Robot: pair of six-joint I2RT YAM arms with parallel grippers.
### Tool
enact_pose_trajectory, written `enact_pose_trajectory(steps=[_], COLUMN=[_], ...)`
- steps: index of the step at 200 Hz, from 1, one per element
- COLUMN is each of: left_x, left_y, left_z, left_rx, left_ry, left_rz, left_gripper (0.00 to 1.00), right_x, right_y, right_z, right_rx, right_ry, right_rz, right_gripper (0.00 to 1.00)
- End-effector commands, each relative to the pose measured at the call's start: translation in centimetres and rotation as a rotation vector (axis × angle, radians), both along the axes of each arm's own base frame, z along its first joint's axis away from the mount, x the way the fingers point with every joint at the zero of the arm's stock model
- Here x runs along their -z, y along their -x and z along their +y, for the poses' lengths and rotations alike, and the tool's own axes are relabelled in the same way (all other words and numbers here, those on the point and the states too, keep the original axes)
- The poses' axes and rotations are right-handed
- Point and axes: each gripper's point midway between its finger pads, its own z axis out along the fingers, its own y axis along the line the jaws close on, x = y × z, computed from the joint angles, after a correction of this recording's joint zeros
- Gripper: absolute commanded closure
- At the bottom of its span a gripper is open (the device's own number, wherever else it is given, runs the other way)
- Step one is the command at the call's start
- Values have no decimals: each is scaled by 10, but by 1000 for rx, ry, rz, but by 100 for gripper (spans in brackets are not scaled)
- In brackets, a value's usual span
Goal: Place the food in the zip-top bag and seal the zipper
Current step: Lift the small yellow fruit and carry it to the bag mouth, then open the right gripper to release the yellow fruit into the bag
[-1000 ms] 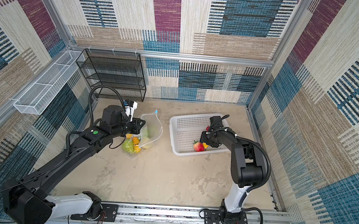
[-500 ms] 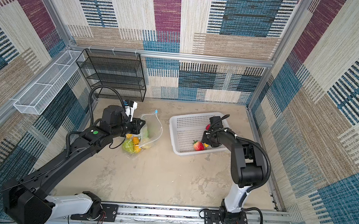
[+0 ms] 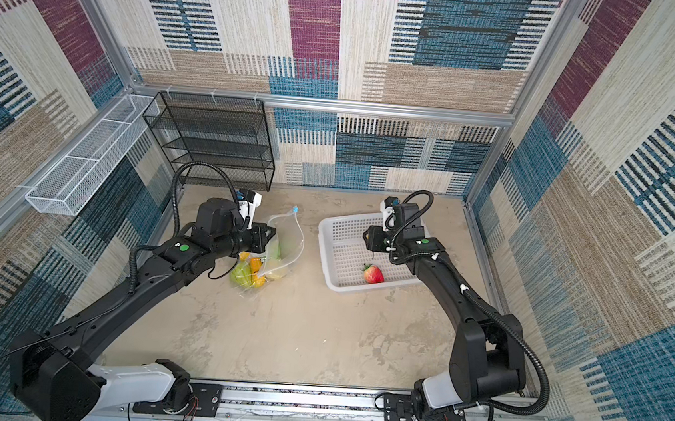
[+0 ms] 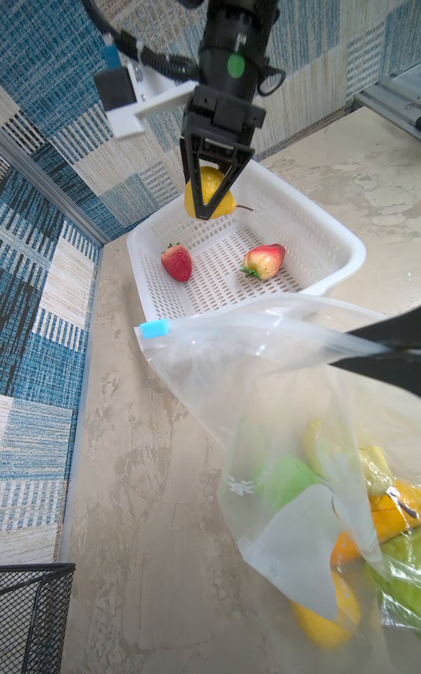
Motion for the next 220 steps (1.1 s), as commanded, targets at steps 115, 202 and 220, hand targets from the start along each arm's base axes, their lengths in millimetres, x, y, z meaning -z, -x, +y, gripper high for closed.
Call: enact_pose_trajectory(steps=[115,202,220], left_x=[-9,-8,-9], left_y=[2,4,5], left_z=[-5,-11,-11], left_rx=[18,37,37], left_ry=[27,44,44], left_rz=[-24,-12,-15], left_gripper=[100,100,100], right_x=[-57,8,23], right_y=[26,-4,-1], right_z=[195,202,206], right_rx=[-404,-134,-120], right_ry=[-290,-203,-168], right_rz=[-140,-9,12], right_gripper=[57,56,56])
